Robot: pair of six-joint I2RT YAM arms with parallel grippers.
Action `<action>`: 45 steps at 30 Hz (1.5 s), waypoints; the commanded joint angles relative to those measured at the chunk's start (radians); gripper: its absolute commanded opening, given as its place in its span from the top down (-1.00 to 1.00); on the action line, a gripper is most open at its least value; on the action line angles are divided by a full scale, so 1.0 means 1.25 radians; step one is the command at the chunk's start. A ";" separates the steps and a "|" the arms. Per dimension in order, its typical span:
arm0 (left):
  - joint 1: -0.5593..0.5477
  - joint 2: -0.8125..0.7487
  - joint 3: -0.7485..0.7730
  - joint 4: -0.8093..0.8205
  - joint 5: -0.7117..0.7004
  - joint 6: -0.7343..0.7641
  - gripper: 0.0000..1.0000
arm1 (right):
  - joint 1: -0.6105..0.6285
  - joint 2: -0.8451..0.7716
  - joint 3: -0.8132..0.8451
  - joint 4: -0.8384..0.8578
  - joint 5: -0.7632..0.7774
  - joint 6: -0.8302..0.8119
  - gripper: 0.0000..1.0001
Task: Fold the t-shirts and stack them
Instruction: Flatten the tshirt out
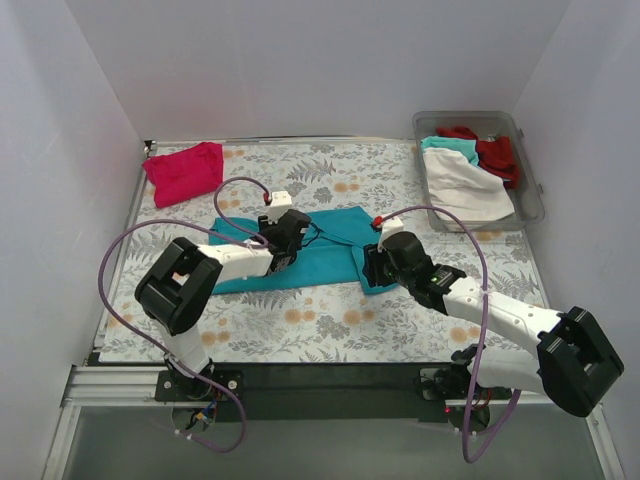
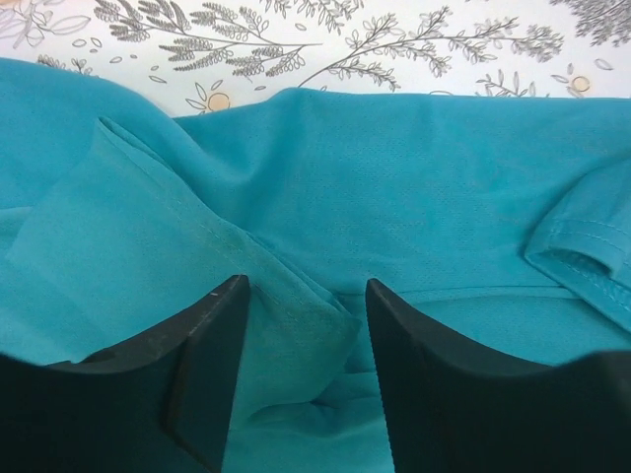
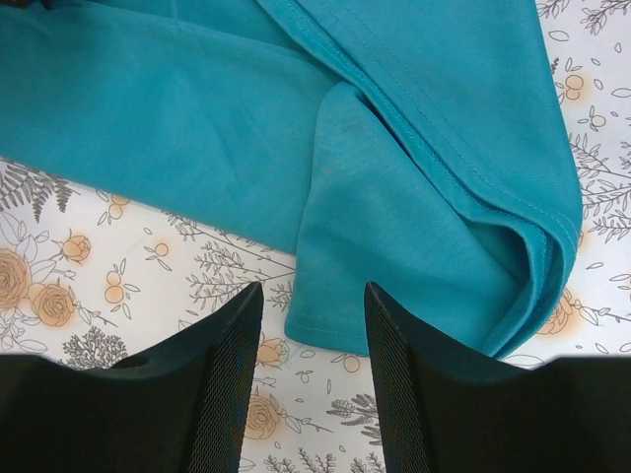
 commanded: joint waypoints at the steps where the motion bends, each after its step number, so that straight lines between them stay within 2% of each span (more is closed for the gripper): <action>1: -0.004 0.018 0.041 -0.009 -0.038 0.020 0.08 | 0.008 -0.002 0.000 0.042 -0.014 0.005 0.18; 15: -0.048 0.001 0.023 -0.026 -0.086 0.018 0.10 | 0.010 0.012 0.006 0.042 -0.018 0.005 0.19; 20: -0.048 0.016 0.031 -0.082 -0.117 0.014 0.13 | 0.011 0.016 0.008 0.042 -0.019 0.004 0.18; 24: -0.048 0.036 0.045 -0.103 -0.132 0.009 0.25 | 0.012 0.015 0.006 0.042 -0.031 0.002 0.19; 25: -0.048 0.041 0.047 -0.107 -0.136 0.007 0.44 | 0.015 0.015 0.009 0.042 -0.028 0.002 0.18; 27: -0.048 0.043 0.050 -0.114 -0.146 0.002 0.56 | 0.027 0.020 0.010 0.034 -0.008 0.000 0.18; 33: -0.048 0.028 0.046 -0.123 -0.154 -0.014 0.68 | 0.042 0.043 0.020 0.030 -0.012 0.000 0.18; 45: -0.048 -0.085 0.015 -0.161 -0.197 -0.057 0.88 | 0.080 0.074 0.031 -0.013 0.025 0.007 0.18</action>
